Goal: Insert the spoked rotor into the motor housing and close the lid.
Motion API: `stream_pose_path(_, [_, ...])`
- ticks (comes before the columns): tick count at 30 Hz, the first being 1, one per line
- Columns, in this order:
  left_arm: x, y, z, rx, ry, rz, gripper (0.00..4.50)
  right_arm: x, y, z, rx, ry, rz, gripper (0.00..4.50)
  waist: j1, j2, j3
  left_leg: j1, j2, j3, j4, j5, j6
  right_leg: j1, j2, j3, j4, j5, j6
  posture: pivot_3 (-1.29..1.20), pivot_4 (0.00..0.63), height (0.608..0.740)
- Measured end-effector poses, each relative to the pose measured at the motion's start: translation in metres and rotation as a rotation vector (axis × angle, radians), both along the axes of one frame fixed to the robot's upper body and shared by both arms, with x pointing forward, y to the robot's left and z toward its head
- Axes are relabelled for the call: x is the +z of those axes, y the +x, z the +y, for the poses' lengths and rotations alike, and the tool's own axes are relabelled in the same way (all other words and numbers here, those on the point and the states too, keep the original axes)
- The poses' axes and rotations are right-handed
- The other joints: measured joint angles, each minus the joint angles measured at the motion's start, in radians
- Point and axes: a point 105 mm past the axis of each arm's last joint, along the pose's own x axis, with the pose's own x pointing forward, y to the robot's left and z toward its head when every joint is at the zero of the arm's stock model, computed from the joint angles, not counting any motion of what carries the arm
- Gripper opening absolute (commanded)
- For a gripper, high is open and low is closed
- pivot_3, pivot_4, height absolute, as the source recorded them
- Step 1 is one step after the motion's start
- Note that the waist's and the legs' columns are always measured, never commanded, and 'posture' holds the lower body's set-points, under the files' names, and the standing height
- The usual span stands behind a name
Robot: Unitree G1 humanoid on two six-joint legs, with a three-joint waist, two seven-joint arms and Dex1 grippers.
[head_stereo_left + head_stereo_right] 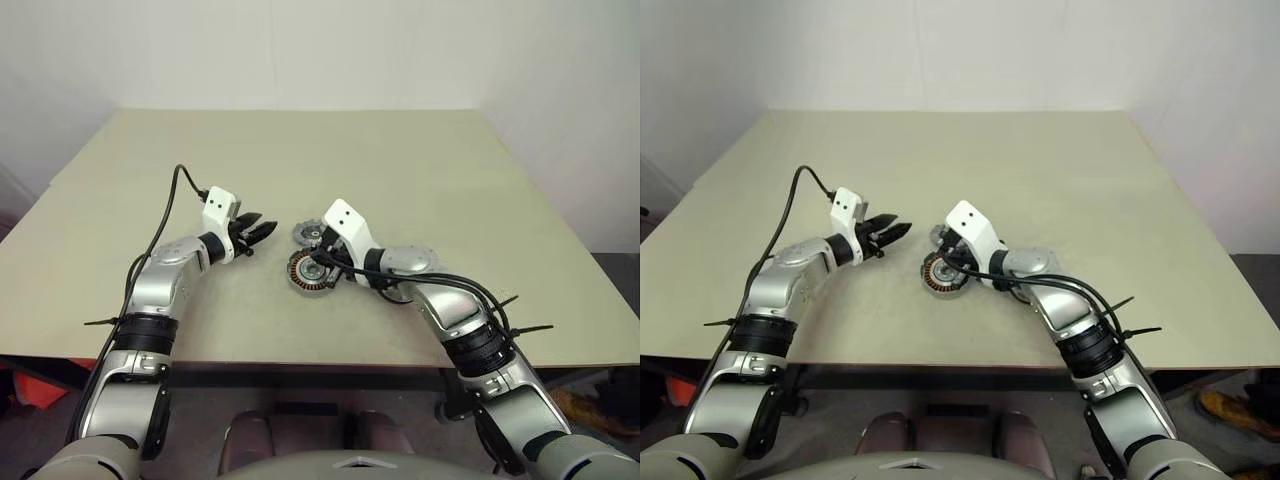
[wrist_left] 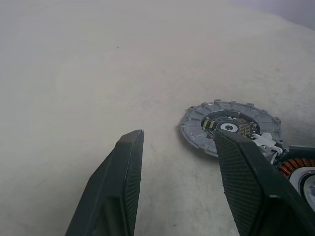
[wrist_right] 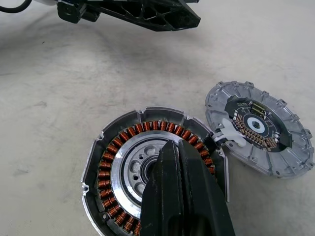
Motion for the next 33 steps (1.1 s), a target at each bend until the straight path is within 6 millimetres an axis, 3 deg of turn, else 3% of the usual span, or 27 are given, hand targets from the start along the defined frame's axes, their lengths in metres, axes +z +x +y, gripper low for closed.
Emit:
stream_pose_path(8, [-0.001, 0.0, 0.001, 0.004, 0.007, 0.002, 2.44, -0.022, 0.0, 0.002, -0.018, 0.021, 0.063, 0.03, -0.001, 0.0, 0.0, 0.0, 0.0, 0.0, 0.0, 0.0, 0.0, 0.003, 0.0, 0.0, 0.0, 0.0, 0.0, 0.0, 0.0, 0.74])
stream_pose_path(12, [-0.001, 0.0, 0.001, 0.005, 0.008, 0.002, 2.44, -0.019, 0.002, -0.002, -0.035, 0.023, 0.063, 0.03, -0.001, 0.0, 0.0, 0.002, -0.001, 0.0, 0.0, 0.001, -0.002, 0.003, -0.003, -0.001, 0.001, -0.004, 0.006, 0.0, 0.0, 0.74])
stream_pose_path(15, [-0.001, 0.0, 0.001, 0.005, 0.008, 0.001, 2.44, -0.015, 0.003, -0.01, -0.049, 0.005, 0.06, 0.03, 0.001, 0.0, 0.0, 0.0, -0.001, 0.0, 0.0, 0.004, 0.0, 0.002, -0.005, -0.004, 0.001, -0.001, 0.002, 0.0, 0.0, 0.74])
stream_pose_path(21, [-0.002, 0.0, -0.001, 0.001, 0.002, 0.003, 2.44, 0.013, 0.0, -0.003, -0.013, 0.029, -0.011, 0.03, 0.0, 0.0, 0.0, 0.0, -0.001, 0.0, -0.003, 0.004, 0.0, 0.001, -0.006, -0.005, 0.0, -0.001, 0.001, 0.0, 0.0, 0.74])
stream_pose_path(26, [-0.003, 0.0, -0.001, 0.002, 0.003, 0.006, 2.44, 0.011, -0.001, -0.003, -0.019, 0.028, 0.005, 0.03, 0.001, 0.0, 0.0, 0.0, -0.001, 0.0, -0.004, 0.004, 0.0, 0.001, -0.006, -0.006, 0.0, -0.002, 0.001, 0.0, 0.0, 0.74])
stream_pose_path(28, [-0.004, 0.0, 0.0, 0.004, 0.003, 0.009, 2.44, 0.002, -0.001, -0.003, -0.027, 0.03, 0.04, 0.03, 0.001, 0.0, 0.0, 0.0, -0.001, 0.0, -0.004, 0.004, 0.0, 0.001, -0.006, -0.006, 0.0, -0.002, 0.001, 0.0, 0.0, 0.74])
stream_pose_path(30, [-0.004, 0.001, 0.0, 0.004, 0.003, 0.01, 2.44, -0.021, -0.001, -0.005, -0.056, 0.025, 0.1, 0.03, 0.0, -0.001, 0.0, 0.0, -0.001, 0.0, -0.004, 0.004, 0.0, 0.002, -0.006, -0.006, 0.0, -0.002, 0.001, 0.0, 0.0, 0.74])
stream_pose_path(33, [-0.004, 0.001, 0.001, 0.007, 0.006, 0.011, 2.44, -0.023, 0.002, -0.004, -0.064, 0.035, 0.083, 0.03, -0.002, 0.0, -0.001, 0.002, -0.002, 0.001, -0.004, 0.004, 0.0, 0.007, -0.007, -0.005, 0.0, -0.004, 0.003, 0.0, 0.0, 0.74])
